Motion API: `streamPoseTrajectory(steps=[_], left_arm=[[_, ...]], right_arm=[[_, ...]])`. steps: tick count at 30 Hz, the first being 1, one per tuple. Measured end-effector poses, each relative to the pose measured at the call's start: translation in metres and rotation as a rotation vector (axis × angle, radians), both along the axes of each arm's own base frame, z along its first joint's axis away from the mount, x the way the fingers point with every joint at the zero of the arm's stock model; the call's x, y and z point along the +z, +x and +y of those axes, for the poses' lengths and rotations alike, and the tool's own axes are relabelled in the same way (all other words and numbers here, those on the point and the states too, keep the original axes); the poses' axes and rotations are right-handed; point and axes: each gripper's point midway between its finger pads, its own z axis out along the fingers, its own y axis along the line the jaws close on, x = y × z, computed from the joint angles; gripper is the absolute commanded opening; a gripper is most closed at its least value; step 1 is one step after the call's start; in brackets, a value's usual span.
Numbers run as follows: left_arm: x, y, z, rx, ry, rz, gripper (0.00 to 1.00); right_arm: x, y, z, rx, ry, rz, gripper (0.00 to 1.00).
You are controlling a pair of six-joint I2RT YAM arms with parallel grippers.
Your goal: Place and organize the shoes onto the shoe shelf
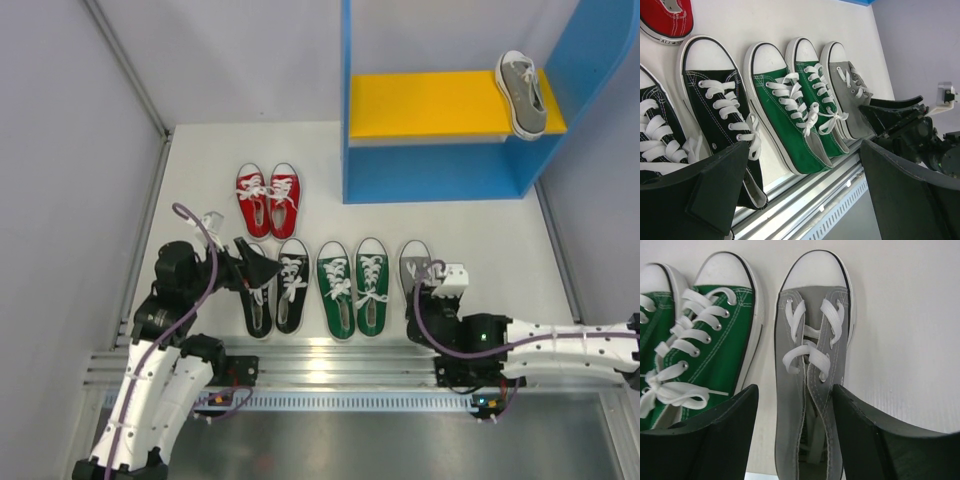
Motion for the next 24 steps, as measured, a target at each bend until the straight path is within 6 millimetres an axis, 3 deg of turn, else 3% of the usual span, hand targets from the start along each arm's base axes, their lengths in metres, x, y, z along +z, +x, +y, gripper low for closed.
streamPoseTrajectory(steps=[7, 14, 24], left_arm=[[0.009, -0.006, 0.001, -0.003, -0.012, -0.055, 0.99], [-0.001, -0.008, 0.001, -0.004, -0.01, -0.038, 0.99], [-0.001, -0.008, 0.001, -0.003, -0.01, -0.04, 0.99]], right_arm=[[-0.008, 0.011, 0.004, 0.006, -0.096, 0.062, 0.6], [-0.005, 0.024, 0.002, -0.006, -0.089, 0.078, 0.59], [-0.023, 0.031, 0.002, 0.009, -0.175, 0.164, 0.51]])
